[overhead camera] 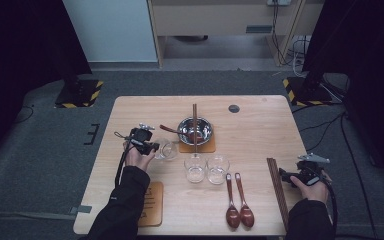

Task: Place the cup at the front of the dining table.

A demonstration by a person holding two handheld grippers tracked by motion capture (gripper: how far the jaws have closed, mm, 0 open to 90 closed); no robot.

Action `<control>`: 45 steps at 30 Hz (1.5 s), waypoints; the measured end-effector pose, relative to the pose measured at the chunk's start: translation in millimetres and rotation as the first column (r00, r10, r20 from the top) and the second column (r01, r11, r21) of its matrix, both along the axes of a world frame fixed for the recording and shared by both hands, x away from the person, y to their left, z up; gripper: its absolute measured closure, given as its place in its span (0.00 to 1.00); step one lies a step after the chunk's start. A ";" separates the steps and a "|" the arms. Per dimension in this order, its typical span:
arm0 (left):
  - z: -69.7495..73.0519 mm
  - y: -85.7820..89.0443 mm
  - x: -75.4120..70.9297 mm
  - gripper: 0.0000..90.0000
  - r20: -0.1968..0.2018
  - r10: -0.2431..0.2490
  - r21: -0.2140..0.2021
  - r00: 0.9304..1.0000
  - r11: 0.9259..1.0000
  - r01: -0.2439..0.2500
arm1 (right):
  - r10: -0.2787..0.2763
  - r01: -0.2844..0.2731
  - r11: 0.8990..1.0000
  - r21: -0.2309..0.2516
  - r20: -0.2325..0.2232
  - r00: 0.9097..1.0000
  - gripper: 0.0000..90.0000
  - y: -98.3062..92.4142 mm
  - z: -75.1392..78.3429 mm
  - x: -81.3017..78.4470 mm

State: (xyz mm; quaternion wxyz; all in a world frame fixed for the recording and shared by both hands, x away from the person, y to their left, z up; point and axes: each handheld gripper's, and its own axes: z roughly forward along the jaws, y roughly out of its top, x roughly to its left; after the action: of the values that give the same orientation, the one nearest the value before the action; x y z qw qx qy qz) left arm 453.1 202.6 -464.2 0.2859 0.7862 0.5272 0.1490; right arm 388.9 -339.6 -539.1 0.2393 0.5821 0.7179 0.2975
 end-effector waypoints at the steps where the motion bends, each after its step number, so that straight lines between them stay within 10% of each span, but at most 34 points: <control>1: -0.7 0.1 0.2 0.94 -0.001 0.001 0.003 1.000 1.000 -0.001 | 0.000 0.000 1.000 0.000 0.000 1.000 0.00 0.0 0.0 0.0; 45: -17.4 -5.8 20.1 0.86 0.121 0.060 -0.127 0.991 0.991 -0.045 | 0.000 0.000 1.000 -0.001 0.001 1.000 0.00 0.1 -0.1 0.2</control>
State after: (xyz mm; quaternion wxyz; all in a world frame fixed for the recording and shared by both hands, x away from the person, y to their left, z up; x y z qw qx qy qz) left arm 473.2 196.8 -481.6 0.3624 0.7419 0.5371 0.1725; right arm 389.1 -339.5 -539.2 0.2401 0.5819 0.7179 0.2972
